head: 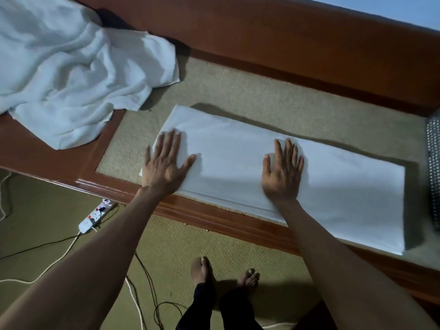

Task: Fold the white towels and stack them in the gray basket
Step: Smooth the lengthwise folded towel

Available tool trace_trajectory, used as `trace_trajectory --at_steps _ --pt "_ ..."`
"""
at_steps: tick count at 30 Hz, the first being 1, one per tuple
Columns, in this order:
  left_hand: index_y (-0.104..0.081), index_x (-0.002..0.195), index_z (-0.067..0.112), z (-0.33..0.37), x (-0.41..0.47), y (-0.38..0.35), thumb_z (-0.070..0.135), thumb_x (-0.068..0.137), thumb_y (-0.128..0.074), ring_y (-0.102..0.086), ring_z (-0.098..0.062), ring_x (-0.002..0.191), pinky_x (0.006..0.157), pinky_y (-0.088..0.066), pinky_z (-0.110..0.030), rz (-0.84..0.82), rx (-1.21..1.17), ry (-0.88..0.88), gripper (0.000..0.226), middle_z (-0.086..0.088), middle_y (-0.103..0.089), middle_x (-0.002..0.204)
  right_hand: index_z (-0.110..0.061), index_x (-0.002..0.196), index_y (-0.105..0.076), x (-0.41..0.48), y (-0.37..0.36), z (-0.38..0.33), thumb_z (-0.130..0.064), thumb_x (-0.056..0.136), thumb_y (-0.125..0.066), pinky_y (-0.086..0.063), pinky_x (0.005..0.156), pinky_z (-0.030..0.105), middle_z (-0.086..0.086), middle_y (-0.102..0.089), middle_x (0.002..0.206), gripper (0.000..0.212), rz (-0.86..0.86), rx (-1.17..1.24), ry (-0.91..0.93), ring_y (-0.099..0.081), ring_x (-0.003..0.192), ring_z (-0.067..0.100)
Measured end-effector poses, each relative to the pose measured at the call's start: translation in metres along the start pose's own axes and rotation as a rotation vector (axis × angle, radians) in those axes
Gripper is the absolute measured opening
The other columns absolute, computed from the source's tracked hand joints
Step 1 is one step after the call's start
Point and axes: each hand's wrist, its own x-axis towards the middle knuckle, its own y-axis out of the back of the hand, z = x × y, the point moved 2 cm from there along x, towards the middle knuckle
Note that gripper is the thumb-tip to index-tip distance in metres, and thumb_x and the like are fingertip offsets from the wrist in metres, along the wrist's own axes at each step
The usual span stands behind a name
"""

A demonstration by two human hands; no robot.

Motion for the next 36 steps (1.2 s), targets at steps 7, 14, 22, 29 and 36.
trace_trajectory --at_steps 7,14,22,29,36 --pt "-0.021 0.162 0.013 0.057 0.027 0.017 0.069 0.102 -0.024 0.003 -0.022 0.159 0.124 0.013 -0.051 0.136 -0.043 0.129 0.083 -0.007 -0.014 0.171 -0.019 0.155 -0.038 0.003 0.006 -0.006 -0.039 0.105 -0.036 -0.015 0.125 0.052 0.01 -0.03 0.165 0.054 -0.053 -0.036 -0.033 -0.022 0.154 0.029" --pt "-0.015 0.165 0.026 0.13 0.067 -0.014 0.06 0.107 -0.022 0.002 -0.021 0.159 0.128 0.0 -0.048 -0.048 -0.083 -0.288 0.068 -0.005 -0.006 0.173 -0.019 0.155 -0.037 0.006 0.009 -0.006 -0.042 0.106 -0.03 -0.018 0.123 0.052 0.01 -0.03 0.164 0.054 -0.105 -0.068 -0.033 -0.021 0.153 0.029" --pt "-0.004 0.165 0.027 0.022 0.09 0.011 0.075 0.1 -0.009 0.006 -0.012 0.158 0.128 0.003 -0.048 0.011 0.058 -0.107 0.081 0.007 0.001 0.173 -0.019 0.156 -0.034 0.003 0.01 -0.007 -0.042 0.108 -0.031 -0.018 0.124 0.052 0.009 -0.029 0.164 0.054 -0.098 -0.065 -0.018 -0.019 0.154 0.027" --pt "-0.002 0.165 0.012 0.014 0.063 0.019 0.069 0.1 -0.036 -0.014 -0.029 0.157 0.126 -0.018 -0.047 0.023 -0.216 0.117 0.093 -0.011 -0.006 0.172 -0.017 0.154 -0.038 0.006 0.013 -0.012 -0.036 0.105 -0.037 -0.02 0.123 0.053 0.01 -0.032 0.163 0.052 -0.085 -0.041 -0.041 -0.023 0.153 0.029" --pt "-0.04 0.145 0.005 0.018 0.056 0.033 0.059 0.092 -0.064 -0.052 -0.041 0.123 0.098 -0.042 -0.047 0.066 -0.314 0.317 0.079 -0.02 -0.052 0.137 -0.017 0.153 -0.038 0.007 0.011 -0.009 -0.038 0.105 -0.037 -0.019 0.123 0.053 0.011 -0.032 0.162 0.053 -0.104 -0.033 -0.047 -0.023 0.152 0.03"
